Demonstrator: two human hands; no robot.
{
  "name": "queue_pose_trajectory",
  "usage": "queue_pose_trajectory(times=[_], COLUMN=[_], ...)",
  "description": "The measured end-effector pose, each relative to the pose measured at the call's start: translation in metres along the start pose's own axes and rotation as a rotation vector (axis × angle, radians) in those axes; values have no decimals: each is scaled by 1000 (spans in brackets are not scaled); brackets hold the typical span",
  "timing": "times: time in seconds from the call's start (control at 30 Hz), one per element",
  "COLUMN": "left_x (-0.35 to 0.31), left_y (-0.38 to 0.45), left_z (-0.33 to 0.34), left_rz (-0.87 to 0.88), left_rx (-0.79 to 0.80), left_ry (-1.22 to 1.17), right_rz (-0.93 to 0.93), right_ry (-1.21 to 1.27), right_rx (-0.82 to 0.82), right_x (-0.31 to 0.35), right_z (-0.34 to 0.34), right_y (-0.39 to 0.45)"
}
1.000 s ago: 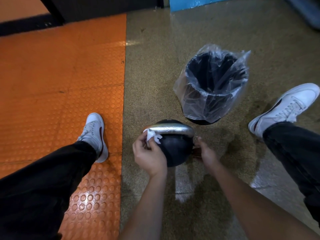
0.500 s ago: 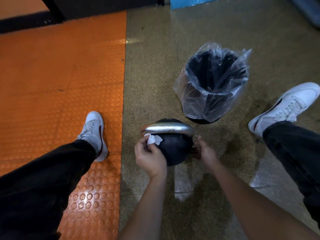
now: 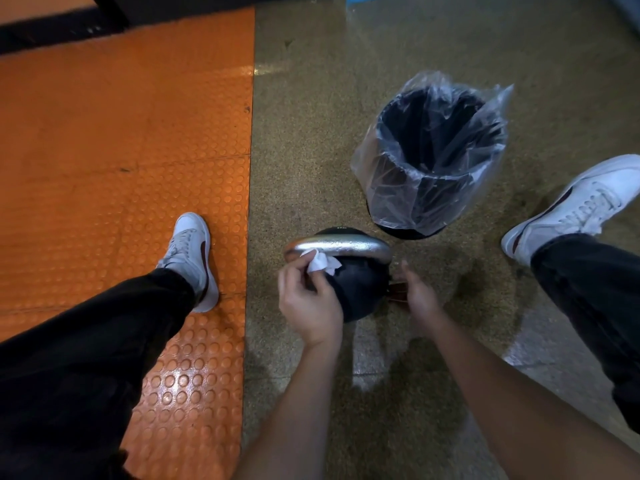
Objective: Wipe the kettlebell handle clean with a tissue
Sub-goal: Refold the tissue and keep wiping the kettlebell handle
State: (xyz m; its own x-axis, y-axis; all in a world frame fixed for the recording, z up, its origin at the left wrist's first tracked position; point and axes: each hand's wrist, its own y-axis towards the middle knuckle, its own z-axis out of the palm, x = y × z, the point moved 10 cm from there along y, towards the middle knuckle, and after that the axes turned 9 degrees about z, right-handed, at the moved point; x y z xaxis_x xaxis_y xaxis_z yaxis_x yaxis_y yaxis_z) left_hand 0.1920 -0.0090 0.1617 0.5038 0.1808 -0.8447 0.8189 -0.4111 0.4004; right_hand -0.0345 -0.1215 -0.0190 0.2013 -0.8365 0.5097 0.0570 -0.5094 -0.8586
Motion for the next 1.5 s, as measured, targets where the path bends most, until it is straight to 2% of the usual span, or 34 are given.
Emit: queue_pose_trajectory(times=[0.13, 0.2, 0.33, 0.53, 0.7, 0.9, 0.93, 1.0, 1.07, 1.1, 1.23, 1.37, 1.5], left_x=[33, 28, -7, 23, 3, 54, 56, 56, 46, 42, 36, 33, 42], left_y=[-2, 5, 11, 7, 0, -17, -23, -43, -56, -54, -35, -60, -36], left_z=[-8, -10, 1, -14, 0, 1, 6, 28, 55, 64, 80, 59, 78], left_rz=[-153, -124, 59, -69, 9, -596, -709, -992, -1236, -1299, -1342, -1368, -1383], left_rx=[-57, -67, 8, -66, 14, -181, -211, -282, -254, -220, -201, -134, -59], left_ry=[-29, -56, -13, 12, -4, -247, -340, -680, -950, -1034, -1226, -1055, -1180], right_rz=[-12, -20, -4, -41, -28, -38, -39, -31, -34, -37, -35, -11, -17], right_ry=[-41, -34, 7, -12, 11, -28, -14, 1, -9, -12, -13, -15, -20], right_rx=[13, 25, 9, 35, 2, 26, 26, 23, 28, 33, 54, 30, 39], right_x=[-3, 0, 0, -1, 2, 0, 2, 4, 3, 2, 2, 2, 2], right_z=[1, 3, 1, 5, 2, 3, 4, 5, 5, 6, 6, 4, 6], right_y=[-1, -2, 4, 0, 1, -2, -3, -3, -4, -5, -8, -7, -8])
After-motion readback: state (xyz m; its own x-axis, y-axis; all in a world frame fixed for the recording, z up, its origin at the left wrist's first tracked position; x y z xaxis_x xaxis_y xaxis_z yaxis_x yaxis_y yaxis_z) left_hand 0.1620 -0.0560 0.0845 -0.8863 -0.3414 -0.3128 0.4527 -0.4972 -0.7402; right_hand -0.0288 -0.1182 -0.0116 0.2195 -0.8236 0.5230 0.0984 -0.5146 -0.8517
